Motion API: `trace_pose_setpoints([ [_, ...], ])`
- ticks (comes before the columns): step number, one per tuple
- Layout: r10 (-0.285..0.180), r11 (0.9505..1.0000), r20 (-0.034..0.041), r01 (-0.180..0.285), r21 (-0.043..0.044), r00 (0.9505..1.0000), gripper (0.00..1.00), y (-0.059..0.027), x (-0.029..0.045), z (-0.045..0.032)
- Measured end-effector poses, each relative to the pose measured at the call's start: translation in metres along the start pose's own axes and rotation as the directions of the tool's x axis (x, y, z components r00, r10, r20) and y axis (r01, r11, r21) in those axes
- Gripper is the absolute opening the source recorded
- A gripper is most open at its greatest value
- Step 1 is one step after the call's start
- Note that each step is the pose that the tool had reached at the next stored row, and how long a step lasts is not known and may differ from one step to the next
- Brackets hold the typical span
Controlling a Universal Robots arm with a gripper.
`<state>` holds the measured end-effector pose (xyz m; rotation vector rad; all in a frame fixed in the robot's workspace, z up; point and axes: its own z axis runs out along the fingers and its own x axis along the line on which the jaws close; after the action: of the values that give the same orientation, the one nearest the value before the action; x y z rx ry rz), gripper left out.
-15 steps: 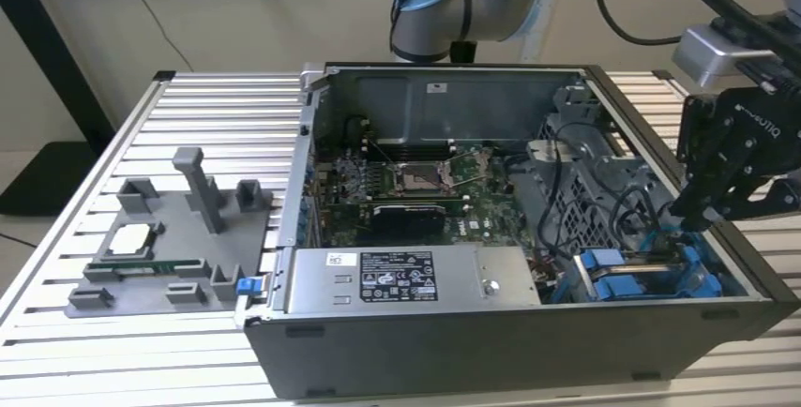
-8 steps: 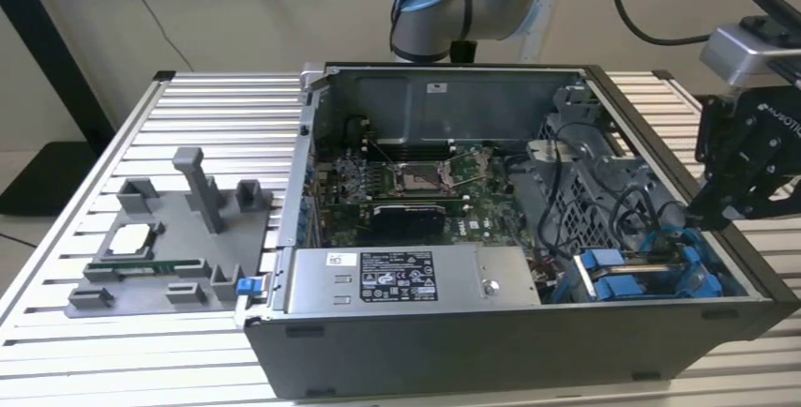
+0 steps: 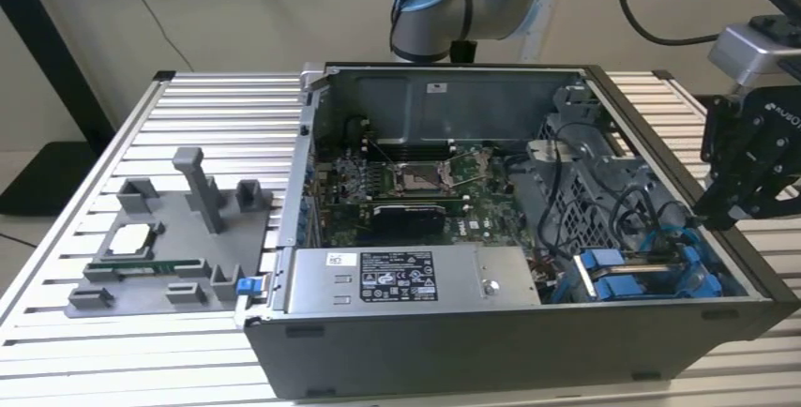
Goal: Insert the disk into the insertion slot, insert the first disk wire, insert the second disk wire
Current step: 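Insert the second disk wire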
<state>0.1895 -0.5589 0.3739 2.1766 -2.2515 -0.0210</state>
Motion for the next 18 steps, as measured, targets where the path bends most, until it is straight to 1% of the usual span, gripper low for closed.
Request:
trace_pose_setpoints([
  [1,0.000,1.0000,-0.0001,0.000,0.0000,1.0000,1.00,-0.0001,0.0000,0.0000],
  [2,0.000,1.0000,0.0025,0.000,-0.0001,1.0000,1.00,-0.0001,0.0001,0.0001],
  [3,0.000,1.0000,0.0149,0.000,-0.0005,0.9999,1.00,-0.0001,0.0001,0.0003],
  [5,-0.001,1.0000,0.0448,0.001,-0.0015,0.9990,1.00,-0.0003,0.0001,0.0005],
  [6,-0.001,1.0000,0.0616,0.001,-0.0023,0.9981,1.00,-0.0004,0.0003,0.0006],
  [7,-0.001,1.0000,0.0746,0.001,-0.0035,0.9972,1.00,-0.0010,0.0007,0.0008],
  [8,-0.001,1.0000,0.0829,0.002,-0.0048,0.9966,1.00,-0.0018,0.0013,0.0010],
  [9,-0.001,1.0000,0.0894,0.002,-0.0067,0.9960,1.00,-0.0029,0.0023,0.0014],
  [10,-0.001,0.9999,0.0929,0.002,-0.0100,0.9957,1.00,-0.0041,0.0032,0.0020],
  [11,-0.001,0.9999,0.0938,0.002,-0.0144,0.9956,1.00,-0.0052,0.0039,0.0026],
  [13,0.001,0.9997,0.0938,0.002,-0.0264,0.9956,1.00,-0.0070,0.0057,0.0040],
  [16,0.002,0.9991,0.0946,0.002,-0.0412,0.9955,1.00,-0.0083,0.0080,0.0060],
  [18,0.002,0.9988,0.0999,0.002,-0.0484,0.9950,1.00,-0.0091,0.0089,0.0071],
])
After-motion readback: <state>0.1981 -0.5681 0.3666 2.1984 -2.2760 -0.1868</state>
